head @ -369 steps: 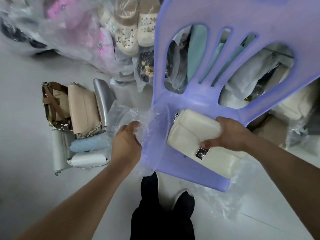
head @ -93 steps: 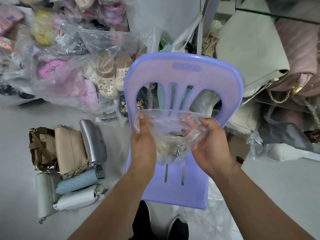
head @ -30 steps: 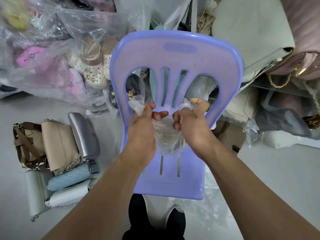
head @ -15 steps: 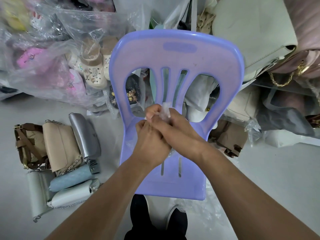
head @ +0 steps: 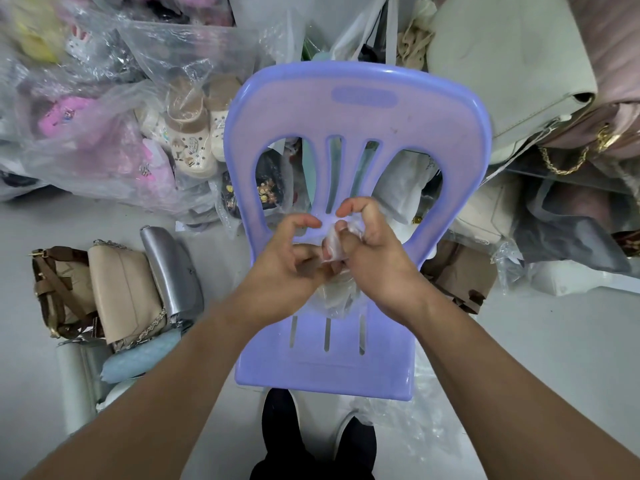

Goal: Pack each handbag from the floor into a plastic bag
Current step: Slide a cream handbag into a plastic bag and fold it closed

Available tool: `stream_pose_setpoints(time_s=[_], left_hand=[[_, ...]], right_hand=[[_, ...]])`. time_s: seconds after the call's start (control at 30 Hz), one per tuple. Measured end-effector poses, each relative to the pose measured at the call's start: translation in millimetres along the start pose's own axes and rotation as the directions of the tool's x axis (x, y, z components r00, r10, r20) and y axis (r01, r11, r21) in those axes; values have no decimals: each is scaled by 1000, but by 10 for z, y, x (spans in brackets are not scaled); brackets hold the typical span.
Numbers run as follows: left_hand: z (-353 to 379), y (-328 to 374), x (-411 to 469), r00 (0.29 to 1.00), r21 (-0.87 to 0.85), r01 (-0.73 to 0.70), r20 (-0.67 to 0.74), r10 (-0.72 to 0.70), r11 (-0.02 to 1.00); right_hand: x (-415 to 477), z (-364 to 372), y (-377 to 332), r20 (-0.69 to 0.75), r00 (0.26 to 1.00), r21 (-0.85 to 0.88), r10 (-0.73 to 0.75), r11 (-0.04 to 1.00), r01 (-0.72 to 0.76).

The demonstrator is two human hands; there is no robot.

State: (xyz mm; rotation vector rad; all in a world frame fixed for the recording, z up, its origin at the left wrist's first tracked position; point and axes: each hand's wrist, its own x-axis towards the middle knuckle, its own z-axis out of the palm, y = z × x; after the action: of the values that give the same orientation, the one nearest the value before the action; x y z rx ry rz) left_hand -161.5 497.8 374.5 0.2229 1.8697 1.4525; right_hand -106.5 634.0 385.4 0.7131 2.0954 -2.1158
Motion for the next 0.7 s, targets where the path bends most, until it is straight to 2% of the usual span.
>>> stream_pose_setpoints(time_s=[0.1, 0.2, 0.3, 0.4, 0.47, 0.6, 0.7], left_hand=[[-49, 16, -13, 998, 29, -4, 61, 2, 1000], [-53, 31, 0, 996, 77, -69, 58, 65, 995], [-45, 43, 26, 996, 139, -91, 21, 89, 986], [-48, 56, 34, 998, 145, -58, 15, 56, 988], [-57, 52, 36, 1000, 119, -23, 0, 23, 993], [-63, 38, 28, 1000, 80, 22, -19, -20, 997], [-31, 63, 1, 998, 66, 34, 43, -37, 997]], right_hand=[[-44, -95, -41, 180, 984, -54, -16, 998, 26], [-75, -212, -132, 256, 967, -176, 1, 983, 45], [-96, -223, -136, 207, 978, -285, -34, 954, 94], [-122, -208, -72, 102, 983, -409, -151, 895, 180], [-116, -210, -26, 90, 964, -537, -251, 803, 259], [-64, -190, 107, 113, 884, -750, -454, 545, 375], [-91, -160, 198, 61, 840, -845, -539, 420, 331]])
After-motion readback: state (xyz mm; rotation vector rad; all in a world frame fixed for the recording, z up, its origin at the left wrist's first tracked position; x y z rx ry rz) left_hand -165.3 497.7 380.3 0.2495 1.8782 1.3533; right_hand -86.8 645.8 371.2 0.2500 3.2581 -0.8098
